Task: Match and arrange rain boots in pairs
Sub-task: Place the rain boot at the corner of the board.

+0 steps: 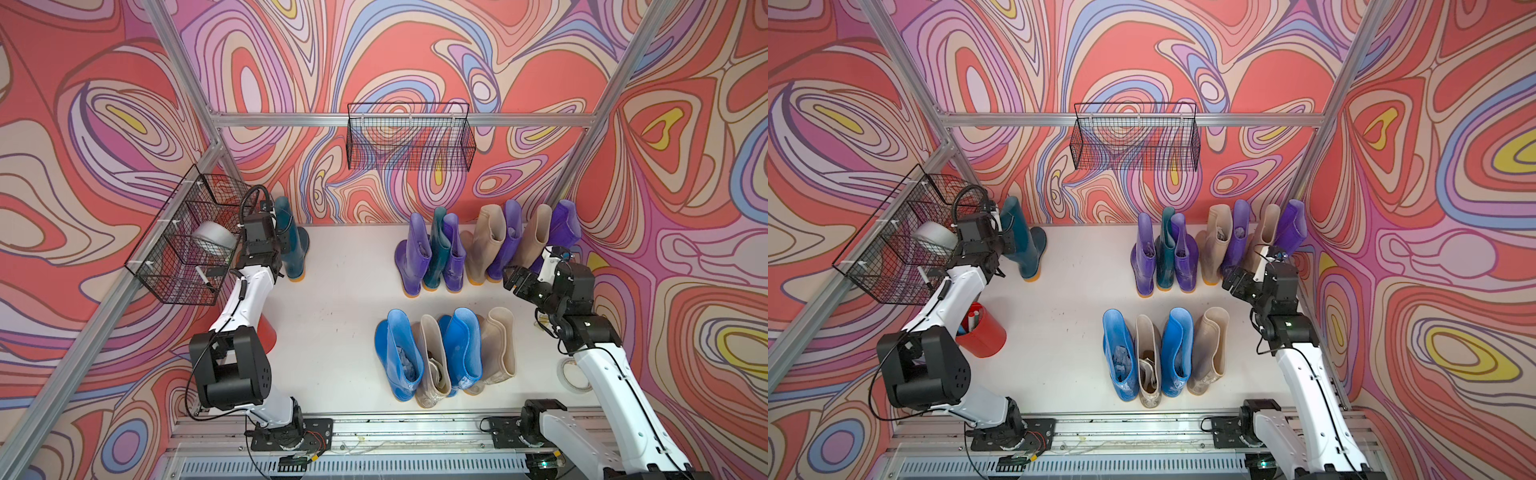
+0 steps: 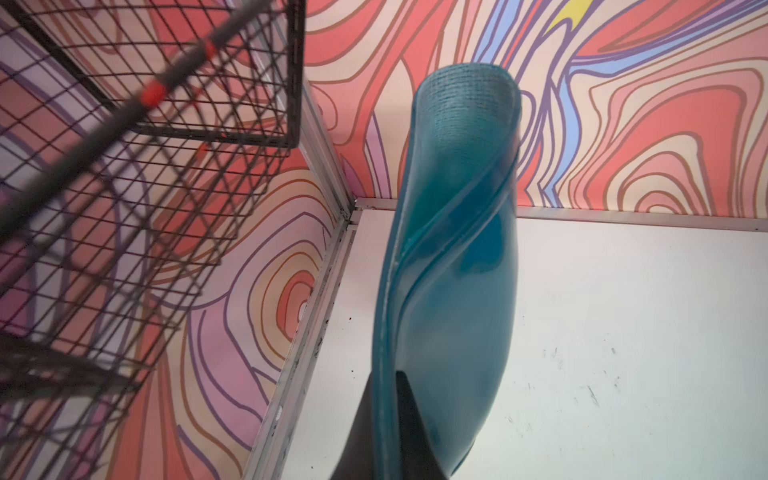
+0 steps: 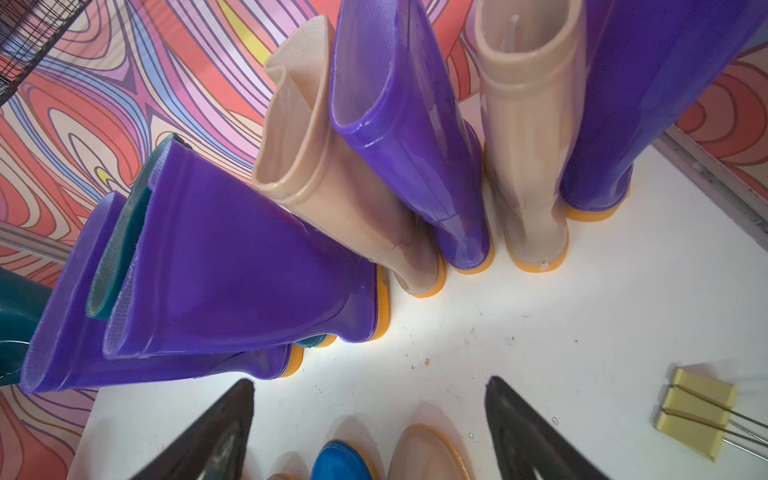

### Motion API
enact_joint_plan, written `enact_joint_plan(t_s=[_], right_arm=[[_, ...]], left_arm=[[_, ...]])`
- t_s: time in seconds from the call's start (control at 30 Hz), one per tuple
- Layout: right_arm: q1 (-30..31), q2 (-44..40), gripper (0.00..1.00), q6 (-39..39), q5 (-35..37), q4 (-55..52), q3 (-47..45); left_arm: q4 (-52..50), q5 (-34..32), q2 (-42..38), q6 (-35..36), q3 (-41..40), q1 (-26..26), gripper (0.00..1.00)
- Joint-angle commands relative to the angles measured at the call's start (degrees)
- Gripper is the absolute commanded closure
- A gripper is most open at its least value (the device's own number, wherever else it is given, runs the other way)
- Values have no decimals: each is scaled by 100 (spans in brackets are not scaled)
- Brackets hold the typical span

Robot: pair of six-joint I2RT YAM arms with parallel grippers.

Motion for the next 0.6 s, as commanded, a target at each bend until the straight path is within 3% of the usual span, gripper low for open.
enact_joint_plan(t_s=[0.0,0.57], right_arm=[[23,-76,12,-54,-24,-45,58],[27,-200,12,-60,33,-184,19]], left_arm=[[585,-21,-330,164,16,63,100],[663,198,-471,325,-314,113,100]])
